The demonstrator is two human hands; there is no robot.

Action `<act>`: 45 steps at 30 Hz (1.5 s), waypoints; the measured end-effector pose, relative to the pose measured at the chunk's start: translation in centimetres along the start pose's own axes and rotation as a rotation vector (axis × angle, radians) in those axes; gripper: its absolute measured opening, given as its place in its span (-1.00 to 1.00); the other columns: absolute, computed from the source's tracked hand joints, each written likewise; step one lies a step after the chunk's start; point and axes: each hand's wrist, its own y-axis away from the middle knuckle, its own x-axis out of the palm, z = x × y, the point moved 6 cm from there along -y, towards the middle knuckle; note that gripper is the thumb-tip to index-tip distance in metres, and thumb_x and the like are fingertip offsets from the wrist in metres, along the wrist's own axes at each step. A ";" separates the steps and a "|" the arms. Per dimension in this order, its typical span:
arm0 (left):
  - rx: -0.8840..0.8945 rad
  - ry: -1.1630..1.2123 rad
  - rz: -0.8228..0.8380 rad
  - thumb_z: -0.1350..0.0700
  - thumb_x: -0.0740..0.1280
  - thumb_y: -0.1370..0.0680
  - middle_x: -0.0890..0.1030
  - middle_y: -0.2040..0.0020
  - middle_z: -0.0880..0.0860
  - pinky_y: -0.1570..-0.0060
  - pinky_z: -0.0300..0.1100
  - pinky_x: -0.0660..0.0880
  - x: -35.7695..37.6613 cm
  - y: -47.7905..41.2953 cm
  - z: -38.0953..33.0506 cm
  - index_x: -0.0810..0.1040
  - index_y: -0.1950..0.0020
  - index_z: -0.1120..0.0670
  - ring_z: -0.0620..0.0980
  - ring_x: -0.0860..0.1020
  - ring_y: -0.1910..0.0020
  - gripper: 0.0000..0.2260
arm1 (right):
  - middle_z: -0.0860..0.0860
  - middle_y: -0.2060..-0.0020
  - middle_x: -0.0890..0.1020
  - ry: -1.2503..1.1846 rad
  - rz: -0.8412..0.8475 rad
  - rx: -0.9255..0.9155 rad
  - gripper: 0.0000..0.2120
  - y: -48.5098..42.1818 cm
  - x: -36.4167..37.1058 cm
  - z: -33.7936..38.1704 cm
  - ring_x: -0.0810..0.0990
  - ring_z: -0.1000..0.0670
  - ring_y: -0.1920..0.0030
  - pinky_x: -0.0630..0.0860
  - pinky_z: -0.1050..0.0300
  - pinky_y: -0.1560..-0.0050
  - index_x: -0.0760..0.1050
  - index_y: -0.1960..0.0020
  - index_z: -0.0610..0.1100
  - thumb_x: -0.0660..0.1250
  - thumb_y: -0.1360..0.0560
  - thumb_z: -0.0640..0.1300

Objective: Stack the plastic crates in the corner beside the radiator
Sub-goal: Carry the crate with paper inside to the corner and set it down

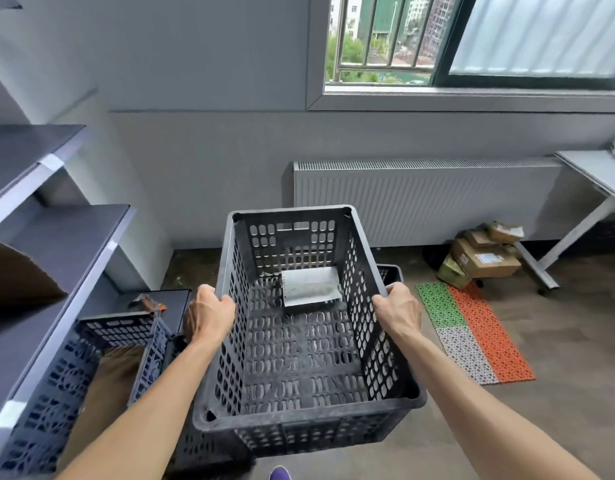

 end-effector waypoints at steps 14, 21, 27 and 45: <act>-0.101 -0.011 -0.028 0.05 0.24 -0.49 0.57 0.22 0.09 0.16 -0.05 0.50 3.0 -10.6 -3.7 0.43 0.10 0.09 0.17 0.54 0.20 -0.88 | -0.06 0.14 0.61 0.022 0.118 -0.032 -0.89 -13.1 4.7 6.4 0.55 -0.13 0.12 0.39 0.10 0.15 0.51 0.05 -0.10 0.29 -0.44 -0.13; -0.204 0.027 -0.080 0.06 0.29 -0.52 0.59 0.09 0.23 0.25 -0.09 0.40 6.3 -13.8 -6.2 0.45 0.07 0.20 0.23 0.57 0.12 -0.80 | -0.07 0.13 0.63 0.023 0.247 -0.132 -0.87 -22.2 6.6 8.8 0.57 -0.16 0.08 0.40 0.07 0.14 0.52 0.04 -0.10 0.31 -0.43 -0.10; -0.285 0.044 -0.139 0.07 0.28 -0.51 0.44 0.36 0.14 0.37 -0.14 0.29 6.8 -15.8 -8.4 0.27 0.25 0.09 0.19 0.55 0.26 -0.77 | -0.07 0.14 0.65 0.037 0.307 -0.208 -0.87 -27.8 7.7 12.7 0.59 -0.15 0.09 0.47 0.05 0.11 0.51 0.06 -0.09 0.30 -0.41 -0.09; -0.362 0.122 -0.203 0.16 0.27 -0.51 0.24 0.36 0.02 0.45 -0.15 0.14 6.5 -32.0 -6.4 0.22 0.25 0.09 -0.01 0.24 0.45 -0.76 | -0.03 0.21 0.64 0.082 0.422 -0.251 -0.91 -36.6 19.8 26.4 0.59 -0.06 0.18 0.44 0.08 0.19 0.52 0.10 -0.10 0.27 -0.43 -0.14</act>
